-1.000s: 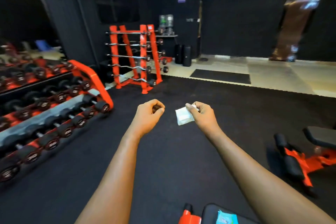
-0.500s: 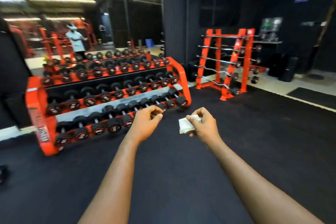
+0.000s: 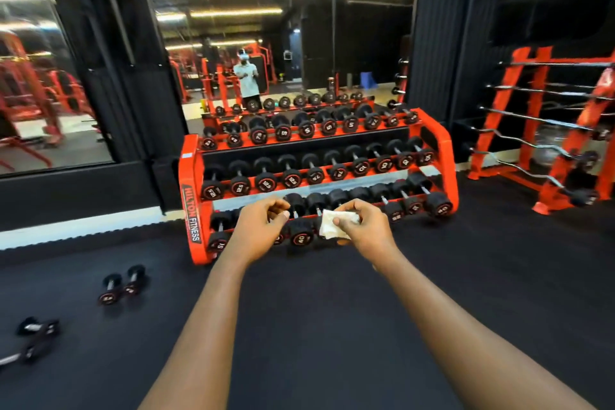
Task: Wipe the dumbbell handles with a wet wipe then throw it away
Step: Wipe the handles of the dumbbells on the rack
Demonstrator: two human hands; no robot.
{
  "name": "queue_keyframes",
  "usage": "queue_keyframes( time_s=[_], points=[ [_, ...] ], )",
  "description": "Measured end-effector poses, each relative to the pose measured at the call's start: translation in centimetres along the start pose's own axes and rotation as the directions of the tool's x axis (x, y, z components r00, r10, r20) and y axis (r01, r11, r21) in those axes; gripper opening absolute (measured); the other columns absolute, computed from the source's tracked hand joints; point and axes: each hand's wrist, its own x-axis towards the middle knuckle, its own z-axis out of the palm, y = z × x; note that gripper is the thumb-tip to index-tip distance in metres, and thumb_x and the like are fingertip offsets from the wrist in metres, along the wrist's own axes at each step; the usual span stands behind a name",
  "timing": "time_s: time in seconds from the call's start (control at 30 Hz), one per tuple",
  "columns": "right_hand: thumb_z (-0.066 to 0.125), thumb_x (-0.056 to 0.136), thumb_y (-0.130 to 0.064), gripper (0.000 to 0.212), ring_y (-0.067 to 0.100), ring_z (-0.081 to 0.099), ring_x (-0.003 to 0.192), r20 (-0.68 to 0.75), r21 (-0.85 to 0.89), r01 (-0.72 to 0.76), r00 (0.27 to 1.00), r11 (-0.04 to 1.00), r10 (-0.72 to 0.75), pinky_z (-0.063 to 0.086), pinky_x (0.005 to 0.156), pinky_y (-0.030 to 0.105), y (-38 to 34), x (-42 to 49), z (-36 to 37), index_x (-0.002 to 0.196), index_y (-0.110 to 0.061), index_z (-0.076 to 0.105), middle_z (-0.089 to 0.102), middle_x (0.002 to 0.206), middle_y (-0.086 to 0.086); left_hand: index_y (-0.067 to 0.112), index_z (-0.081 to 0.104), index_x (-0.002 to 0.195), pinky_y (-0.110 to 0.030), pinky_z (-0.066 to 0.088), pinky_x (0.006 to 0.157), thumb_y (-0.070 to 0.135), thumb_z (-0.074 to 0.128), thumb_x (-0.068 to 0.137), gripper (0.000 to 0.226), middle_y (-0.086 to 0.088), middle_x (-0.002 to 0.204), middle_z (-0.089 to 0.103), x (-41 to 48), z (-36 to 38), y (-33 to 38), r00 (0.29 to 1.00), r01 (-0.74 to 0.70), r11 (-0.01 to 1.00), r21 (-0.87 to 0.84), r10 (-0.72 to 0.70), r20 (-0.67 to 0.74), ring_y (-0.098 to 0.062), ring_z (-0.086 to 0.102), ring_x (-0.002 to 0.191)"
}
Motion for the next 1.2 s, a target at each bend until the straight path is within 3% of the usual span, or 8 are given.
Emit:
queue_keyframes(
  time_s=[0.23,0.53,0.63,0.7,0.8,0.87,1.07,1.2],
  points=[
    [0.070,0.089,-0.013,0.006,0.019,0.071,0.081,0.067,0.007,0.024,0.997,1.000,-0.024,0.061,0.057,0.040,3.5,10.7,7.7,0.089,-0.019,0.068,0.069,0.093,0.002,0.014,0.070,0.109,-0.008,0.044,0.072,0.008,0.066,0.095,0.016,0.005,0.093,0.070,7.7,-1.5,-7.9,0.998,0.034,0.999,0.021,-0.033,-0.053,-0.005,0.065,0.085],
    [0.068,0.091,-0.012,0.010,0.020,0.072,0.079,0.191,0.039,0.047,0.980,0.998,-0.054,0.061,0.058,0.036,7.6,31.3,16.8,0.095,-0.020,0.069,0.068,0.100,0.008,0.021,0.067,0.114,-0.019,0.050,0.086,0.010,0.067,0.094,0.022,0.002,0.106,0.069,24.4,-2.6,-17.6,0.987,0.104,0.990,0.092,-0.091,-0.136,-0.012,0.065,0.101],
    [0.067,0.089,-0.014,0.013,0.015,0.070,0.082,0.221,0.036,0.111,0.968,0.993,-0.117,0.060,0.064,0.032,8.0,37.4,20.4,0.090,-0.026,0.070,0.069,0.095,-0.003,0.014,0.067,0.117,-0.011,0.046,0.079,0.008,0.067,0.094,0.023,-0.001,0.106,0.069,28.8,-3.5,-20.3,0.976,0.131,0.986,0.098,-0.111,-0.186,-0.013,0.063,0.098],
    [0.066,0.089,-0.010,0.014,0.013,0.068,0.082,0.245,0.032,0.120,0.961,0.992,-0.125,0.059,0.064,0.026,8.5,41.0,23.4,0.089,-0.024,0.070,0.068,0.092,-0.006,0.012,0.066,0.118,-0.005,0.042,0.076,0.006,0.066,0.095,0.024,0.001,0.103,0.067,31.5,-4.1,-23.0,0.970,0.162,0.982,0.095,-0.141,-0.199,-0.009,0.061,0.093],
    [0.065,0.091,-0.006,0.013,0.016,0.071,0.076,0.311,0.042,0.069,0.947,0.997,-0.079,0.061,0.061,0.032,9.4,45.3,27.6,0.094,-0.017,0.071,0.068,0.095,0.003,0.013,0.065,0.119,-0.005,0.042,0.081,0.008,0.067,0.095,0.024,0.008,0.102,0.065,35.0,-5.3,-27.4,0.957,0.197,0.978,0.063,-0.179,-0.227,0.005,0.059,0.091],
    [0.064,0.092,-0.006,0.012,0.016,0.072,0.073,0.341,0.026,0.088,0.936,0.996,-0.091,0.061,0.060,0.030,10.2,49.0,30.9,0.095,-0.015,0.071,0.069,0.093,0.004,0.017,0.065,0.117,-0.007,0.043,0.084,0.009,0.067,0.095,0.024,0.010,0.104,0.065,38.2,-6.4,-31.2,0.953,0.203,0.977,0.066,-0.182,-0.244,0.009,0.058,0.095],
    [0.066,0.091,-0.011,0.014,0.006,0.067,0.078,0.342,-0.055,0.173,0.928,0.983,-0.144,0.053,0.064,0.015,12.4,61.3,42.0,0.096,-0.023,0.072,0.070,0.091,-0.008,0.016,0.064,0.121,-0.005,0.042,0.079,0.011,0.067,0.096,0.025,0.006,0.103,0.065,49.0,-10.3,-43.1,0.940,0.235,0.970,0.066,-0.210,-0.269,-0.003,0.060,0.095],
    [0.063,0.091,-0.012,0.017,-0.003,0.060,0.079,0.343,-0.119,0.222,0.924,0.968,-0.170,0.040,0.062,0.006,12.1,69.1,48.6,0.099,-0.024,0.073,0.066,0.090,-0.018,0.013,0.063,0.125,-0.011,0.046,0.085,0.015,0.067,0.096,0.029,0.010,0.100,0.063,57.0,-13.5,-49.3,0.945,0.250,0.966,0.067,-0.228,-0.234,-0.005,0.062,0.094]
  ],
)
